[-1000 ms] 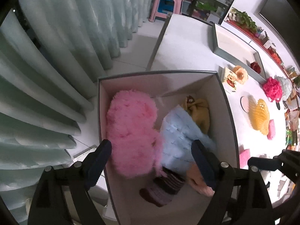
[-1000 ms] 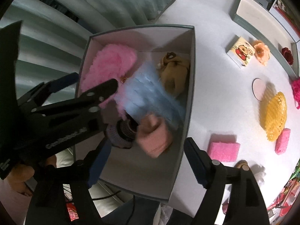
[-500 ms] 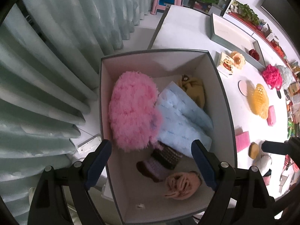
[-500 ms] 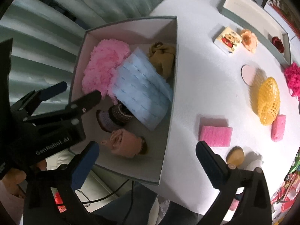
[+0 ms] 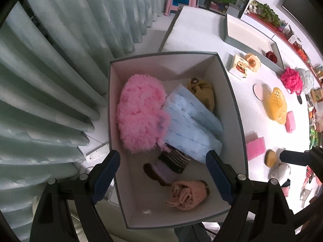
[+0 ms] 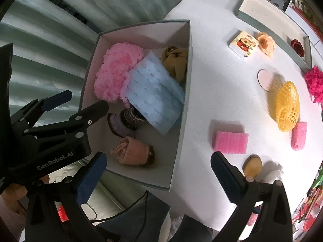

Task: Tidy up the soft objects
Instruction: 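Return both tools from the box to the items on the table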

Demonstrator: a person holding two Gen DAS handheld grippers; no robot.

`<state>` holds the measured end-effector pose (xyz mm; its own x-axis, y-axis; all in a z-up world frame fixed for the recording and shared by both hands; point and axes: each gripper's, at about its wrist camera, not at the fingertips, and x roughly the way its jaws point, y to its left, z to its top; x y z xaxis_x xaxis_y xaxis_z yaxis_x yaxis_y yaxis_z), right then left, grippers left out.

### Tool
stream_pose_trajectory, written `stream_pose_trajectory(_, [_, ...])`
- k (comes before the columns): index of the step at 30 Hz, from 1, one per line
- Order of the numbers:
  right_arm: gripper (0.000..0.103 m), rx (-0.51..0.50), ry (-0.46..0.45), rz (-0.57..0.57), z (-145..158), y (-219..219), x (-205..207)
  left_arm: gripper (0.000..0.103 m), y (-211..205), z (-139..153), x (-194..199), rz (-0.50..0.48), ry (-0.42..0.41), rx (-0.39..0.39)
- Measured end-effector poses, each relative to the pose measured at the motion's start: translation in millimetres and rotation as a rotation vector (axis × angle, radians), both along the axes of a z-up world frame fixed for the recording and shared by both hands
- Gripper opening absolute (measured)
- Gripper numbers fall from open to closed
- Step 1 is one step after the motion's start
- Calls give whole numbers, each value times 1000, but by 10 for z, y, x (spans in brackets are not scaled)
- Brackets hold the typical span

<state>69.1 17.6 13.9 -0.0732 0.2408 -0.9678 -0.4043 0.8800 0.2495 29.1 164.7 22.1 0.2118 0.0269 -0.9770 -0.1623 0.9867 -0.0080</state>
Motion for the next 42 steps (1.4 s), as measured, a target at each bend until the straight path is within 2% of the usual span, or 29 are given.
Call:
stream_pose_trajectory(11, [103,26,-28,51,50,29,-68,88,-125,-17,-35,-5,44,54])
stream_pose_trajectory(17, [103,55,-32,52,76,-7,-39,88,-141,58,-17,6,44,84])
stream_pose_trajectory(23, [103,72,-40,33,100,-176,0,88,-341,99,65,-25,47,110])
stream_pose_trajectory(29, [103,66,-26,-69,53,-665,72,88,-757,72,223,-100,54,112])
stream_pose_trajectory(33, [103,49,-8,-174,-23,-1157,111,88,-1194,23,333,-180,57,93])
stream_pose_trajectory(37, [103,14,6,-311,-125,-1780,84,88,-1620,-23,415,-257,59,61])
stream_pose_trajectory(42, [103,-34,61,-493,-317,-2536,-27,88,-2092,-272,531,-322,98,51])
